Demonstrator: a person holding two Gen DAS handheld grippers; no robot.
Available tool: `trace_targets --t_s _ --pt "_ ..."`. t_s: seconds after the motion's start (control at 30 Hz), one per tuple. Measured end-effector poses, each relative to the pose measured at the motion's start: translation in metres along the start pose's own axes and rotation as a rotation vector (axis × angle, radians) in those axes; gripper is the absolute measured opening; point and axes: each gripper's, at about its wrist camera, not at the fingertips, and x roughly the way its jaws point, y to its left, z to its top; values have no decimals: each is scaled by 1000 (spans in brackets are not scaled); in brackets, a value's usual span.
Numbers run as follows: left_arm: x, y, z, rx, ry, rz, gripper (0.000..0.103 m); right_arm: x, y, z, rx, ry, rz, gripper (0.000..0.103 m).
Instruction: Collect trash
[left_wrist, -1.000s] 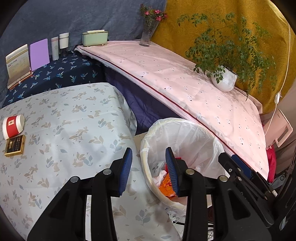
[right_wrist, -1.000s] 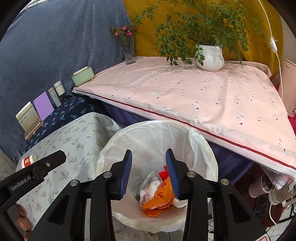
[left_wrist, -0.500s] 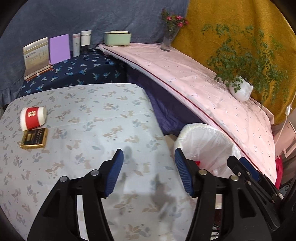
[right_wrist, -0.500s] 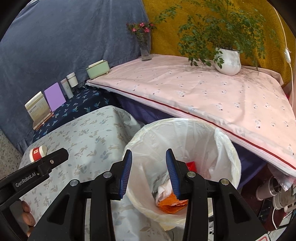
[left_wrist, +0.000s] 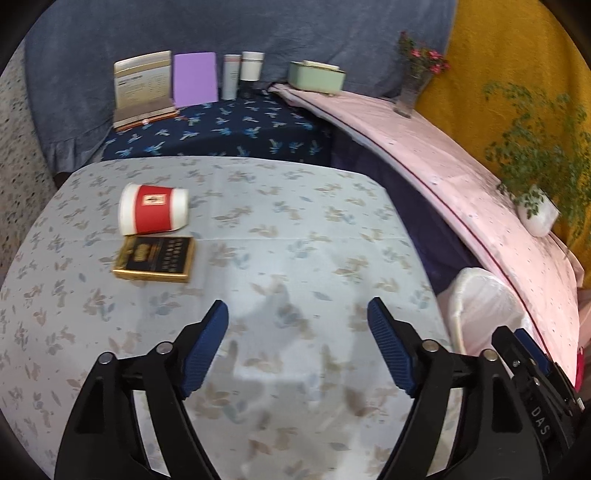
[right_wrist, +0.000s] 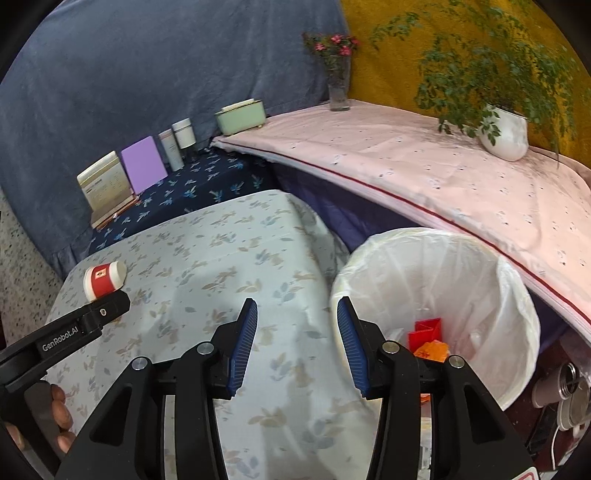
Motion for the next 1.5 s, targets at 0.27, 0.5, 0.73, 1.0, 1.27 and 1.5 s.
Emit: trace_targets --t_s 0.27,0.5,0.73,1.0,1.27,1.5 --pt "4 57 4 -71 -11 75 84 13 41 -7 -45 31 39 45" --pt "10 92 5 -87 -14 132 91 26 72 -16 -76 56 68 51" --pt "27 115 10 -78 7 160 91 44 100 -18 -101 82 97 51" --pt "57 118 20 -22 42 172 91 71 127 -15 -122 107 121 51" --pt "87 123 25 -18 90 170 91 93 142 -12 -133 127 129 51" --pt "90 124 29 1 83 156 79 106 150 -13 -142 144 136 51"
